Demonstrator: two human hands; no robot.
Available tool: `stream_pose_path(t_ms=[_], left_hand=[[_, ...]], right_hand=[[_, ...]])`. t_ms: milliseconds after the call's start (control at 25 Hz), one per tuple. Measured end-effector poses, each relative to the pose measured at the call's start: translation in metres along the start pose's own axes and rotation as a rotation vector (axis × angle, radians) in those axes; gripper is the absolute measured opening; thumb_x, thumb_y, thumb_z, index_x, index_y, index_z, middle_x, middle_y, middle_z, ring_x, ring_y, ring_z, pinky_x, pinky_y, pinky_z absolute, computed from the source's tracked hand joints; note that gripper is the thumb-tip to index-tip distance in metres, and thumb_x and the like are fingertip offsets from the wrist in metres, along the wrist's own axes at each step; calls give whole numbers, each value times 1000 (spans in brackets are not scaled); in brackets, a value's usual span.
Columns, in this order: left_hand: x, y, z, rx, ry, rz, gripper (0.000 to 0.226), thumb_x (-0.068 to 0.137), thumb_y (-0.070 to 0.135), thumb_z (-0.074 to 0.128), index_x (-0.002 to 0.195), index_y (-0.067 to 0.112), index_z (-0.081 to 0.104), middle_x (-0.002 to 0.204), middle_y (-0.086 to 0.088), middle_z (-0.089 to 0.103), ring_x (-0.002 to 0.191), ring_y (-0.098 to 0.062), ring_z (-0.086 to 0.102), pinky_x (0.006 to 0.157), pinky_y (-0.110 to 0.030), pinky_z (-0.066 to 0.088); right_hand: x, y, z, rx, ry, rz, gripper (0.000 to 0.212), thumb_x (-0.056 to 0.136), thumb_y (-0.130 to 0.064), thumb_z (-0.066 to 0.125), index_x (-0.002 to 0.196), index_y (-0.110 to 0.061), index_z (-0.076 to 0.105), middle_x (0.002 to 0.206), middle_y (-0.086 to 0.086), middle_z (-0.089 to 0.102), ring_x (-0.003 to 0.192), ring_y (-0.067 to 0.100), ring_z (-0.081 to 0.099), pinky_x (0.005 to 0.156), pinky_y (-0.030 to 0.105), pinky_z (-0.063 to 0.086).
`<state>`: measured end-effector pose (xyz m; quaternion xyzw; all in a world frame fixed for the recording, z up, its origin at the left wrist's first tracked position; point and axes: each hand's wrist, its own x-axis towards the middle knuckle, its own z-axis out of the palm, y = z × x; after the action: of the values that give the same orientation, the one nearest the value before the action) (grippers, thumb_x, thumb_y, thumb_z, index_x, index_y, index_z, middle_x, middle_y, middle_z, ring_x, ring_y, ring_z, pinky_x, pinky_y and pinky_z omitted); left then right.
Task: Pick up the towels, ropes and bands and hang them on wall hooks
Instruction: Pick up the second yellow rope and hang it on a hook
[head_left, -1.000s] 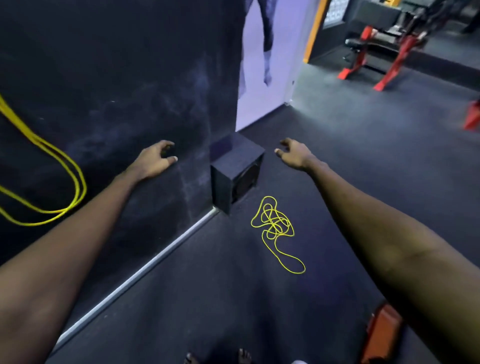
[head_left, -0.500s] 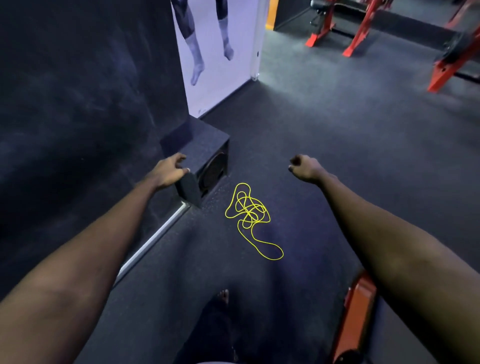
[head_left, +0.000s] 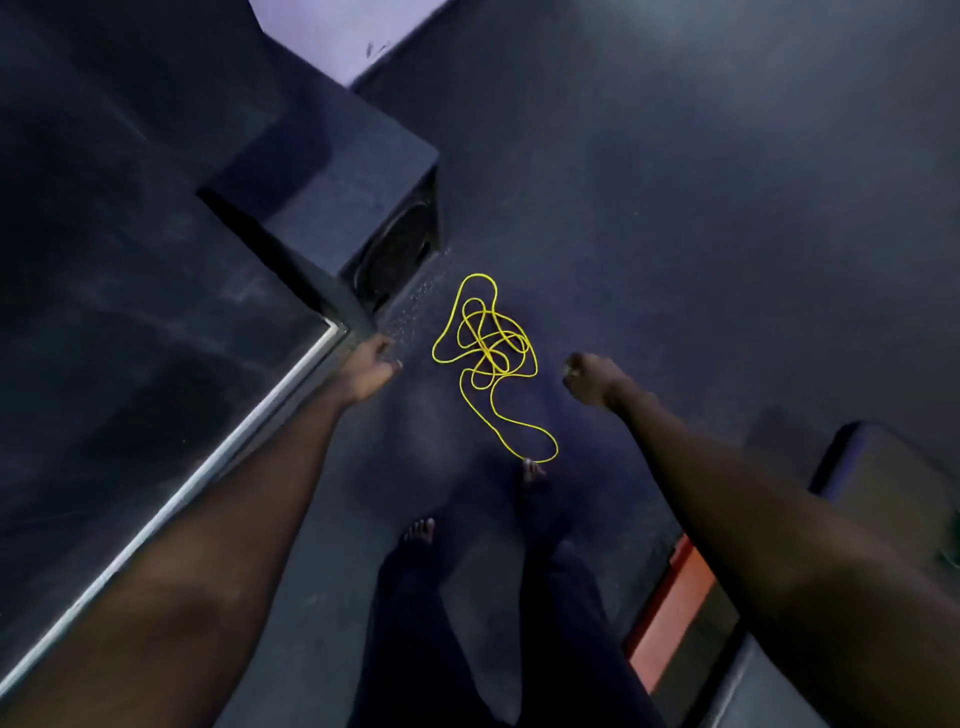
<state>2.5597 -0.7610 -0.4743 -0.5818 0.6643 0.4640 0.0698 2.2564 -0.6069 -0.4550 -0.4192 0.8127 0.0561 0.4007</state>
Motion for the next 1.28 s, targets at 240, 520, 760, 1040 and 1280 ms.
stream_pose_path(t_ms=[240, 520, 760, 1040, 1280], left_hand=[[185, -70, 123, -21, -34, -168, 40, 87, 19, 66, 125, 9, 59, 124, -13, 64, 116, -29, 60, 101, -35, 46], [385, -148, 273, 210, -119, -139, 44, 92, 21, 56, 134, 8, 53, 131, -21, 60, 121, -35, 57, 102, -40, 45], [501, -191, 370, 398, -94, -39, 47, 95, 16, 53, 140, 7, 43, 141, -22, 46, 129, -40, 45, 102, -42, 38], [546, -218, 408, 670, 105, 4, 59, 89, 28, 65, 140, 11, 39, 146, -19, 32, 134, -36, 35, 107, -46, 32], [521, -213, 385, 450, 7, -53, 21, 89, 30, 54, 104, 16, 56, 119, -16, 62, 118, -35, 54, 105, -44, 34]], right_hand=[[173, 30, 61, 41, -53, -69, 24, 95, -12, 46, 107, 4, 60, 112, 27, 66, 102, 40, 64, 76, 40, 49], [394, 93, 210, 155, -10, -45, 18, 92, -7, 52, 105, 2, 61, 108, 25, 66, 102, 39, 64, 72, 38, 42], [500, 132, 314, 264, 97, -92, 18, 93, -7, 50, 106, -8, 63, 111, 15, 67, 102, 31, 63, 76, 26, 37], [536, 146, 341, 272, 201, -191, 19, 94, -6, 49, 108, -8, 62, 111, 12, 65, 97, 25, 61, 76, 29, 41], [524, 131, 314, 247, 178, -187, 20, 96, -8, 48, 112, -9, 61, 112, 11, 66, 97, 24, 62, 73, 27, 38]])
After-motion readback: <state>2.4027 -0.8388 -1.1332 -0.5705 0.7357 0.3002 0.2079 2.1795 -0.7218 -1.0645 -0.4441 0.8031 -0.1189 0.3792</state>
